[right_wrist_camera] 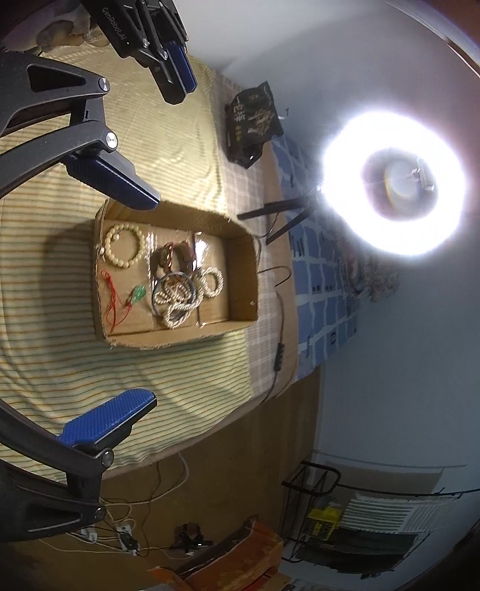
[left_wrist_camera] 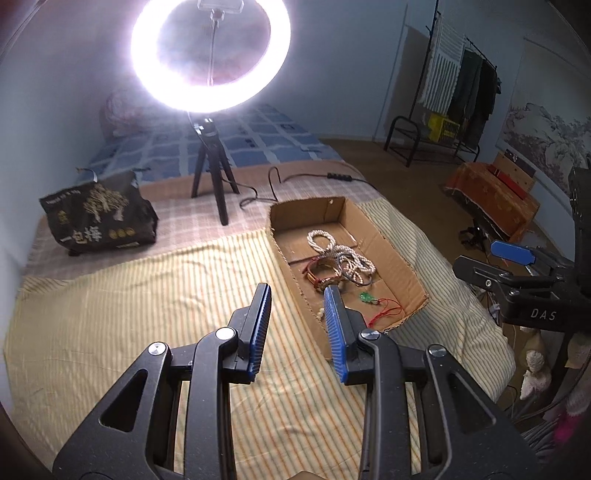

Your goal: Organize jewelry

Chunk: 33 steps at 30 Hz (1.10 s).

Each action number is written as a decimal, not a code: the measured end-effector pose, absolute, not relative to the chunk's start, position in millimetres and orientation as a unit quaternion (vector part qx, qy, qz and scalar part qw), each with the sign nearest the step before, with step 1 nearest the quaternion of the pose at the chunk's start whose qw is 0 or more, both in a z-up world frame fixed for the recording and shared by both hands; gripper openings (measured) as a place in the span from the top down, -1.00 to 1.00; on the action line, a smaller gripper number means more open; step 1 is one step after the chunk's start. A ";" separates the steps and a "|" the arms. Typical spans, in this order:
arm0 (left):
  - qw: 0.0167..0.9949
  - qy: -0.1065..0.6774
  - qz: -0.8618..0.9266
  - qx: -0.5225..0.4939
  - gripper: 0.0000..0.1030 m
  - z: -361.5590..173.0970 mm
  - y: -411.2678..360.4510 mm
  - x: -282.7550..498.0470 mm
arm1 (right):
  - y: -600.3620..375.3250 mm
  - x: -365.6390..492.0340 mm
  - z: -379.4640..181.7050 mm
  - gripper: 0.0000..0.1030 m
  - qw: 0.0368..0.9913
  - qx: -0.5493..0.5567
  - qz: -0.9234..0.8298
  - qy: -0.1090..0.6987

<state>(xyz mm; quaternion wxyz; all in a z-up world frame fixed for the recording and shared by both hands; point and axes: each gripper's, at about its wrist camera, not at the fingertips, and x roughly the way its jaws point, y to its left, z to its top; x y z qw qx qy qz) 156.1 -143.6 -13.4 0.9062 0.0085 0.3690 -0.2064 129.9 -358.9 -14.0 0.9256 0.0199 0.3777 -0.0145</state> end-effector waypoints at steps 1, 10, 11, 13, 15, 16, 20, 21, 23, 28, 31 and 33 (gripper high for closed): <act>0.909 0.364 -0.204 0.009 0.44 -9.9 -140.2 152.5 | -355.4 127.4 -11.6 -0.92 0.928 0.016 -0.014 0.373; 0.927 0.320 -0.194 0.007 -0.13 11.0 -121.3 121.2 | -338.7 109.7 1.3 -0.98 0.939 -0.008 -0.029 0.342; 0.928 0.318 -0.194 0.008 -0.13 12.0 -120.8 118.3 | -337.0 108.2 2.5 -0.98 0.940 -0.013 -0.034 0.338; 0.929 0.316 -0.194 0.009 -0.14 12.9 -119.1 113.8 | -335.8 105.2 4.5 -0.98 0.943 -0.018 -0.040 0.331; 0.928 0.317 -0.196 0.005 -0.27 12.3 -117.1 110.0 | -334.9 102.5 6.9 -0.99 0.945 -0.020 -0.046 0.323; 0.928 0.317 -0.196 0.002 -0.38 11.9 -115.6 108.1 | -334.3 101.2 8.0 -0.99 0.946 -0.021 -0.048 0.319; 0.935 0.304 -0.185 0.006 -0.62 12.2 -110.8 102.2 | -330.9 97.3 11.7 -0.99 0.950 -0.026 -0.052 0.307; 0.937 0.298 -0.180 0.009 -0.68 12.6 -110.1 100.4 | -329.9 96.2 12.2 -0.99 0.951 -0.027 -0.053 0.304; 0.943 0.287 -0.169 0.014 -0.87 13.7 -107.7 97.5 | -328.0 95.5 12.9 -0.99 0.952 -0.031 -0.055 0.299; 0.950 0.278 -0.143 0.016 -0.99 14.5 -101.3 98.1 | -325.9 96.1 13.6 -0.99 0.954 -0.029 -0.055 0.292; 0.951 0.279 -0.131 0.015 -0.99 13.5 -97.8 99.2 | -323.2 96.0 13.8 -0.99 0.956 -0.030 -0.057 0.286; 0.951 0.278 -0.132 0.017 -0.99 13.5 -96.8 98.2 | -321.5 95.0 14.4 -0.99 0.957 -0.031 -0.059 0.281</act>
